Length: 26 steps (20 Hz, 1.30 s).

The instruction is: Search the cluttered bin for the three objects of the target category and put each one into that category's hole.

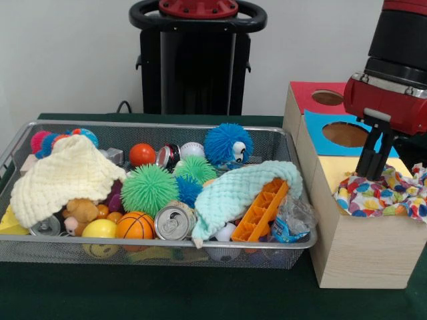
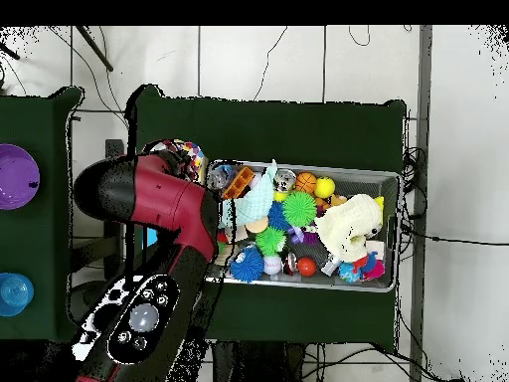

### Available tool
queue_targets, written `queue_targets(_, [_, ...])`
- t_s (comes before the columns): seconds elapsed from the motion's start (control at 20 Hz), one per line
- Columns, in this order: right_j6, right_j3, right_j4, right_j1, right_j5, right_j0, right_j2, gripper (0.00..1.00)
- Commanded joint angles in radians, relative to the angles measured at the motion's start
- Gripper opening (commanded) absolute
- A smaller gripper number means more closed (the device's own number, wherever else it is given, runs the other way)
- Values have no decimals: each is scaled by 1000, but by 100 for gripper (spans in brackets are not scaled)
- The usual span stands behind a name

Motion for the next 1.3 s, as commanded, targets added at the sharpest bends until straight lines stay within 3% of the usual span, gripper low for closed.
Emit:
queue_targets(0.05, [210,96,39,9,-61,-36,165,0])
queue_targets(0.65, [222,101,43,4,-74,-28,166,0])
queue_targets(1.3, [176,191,60,-40,-214,-81,308,0])
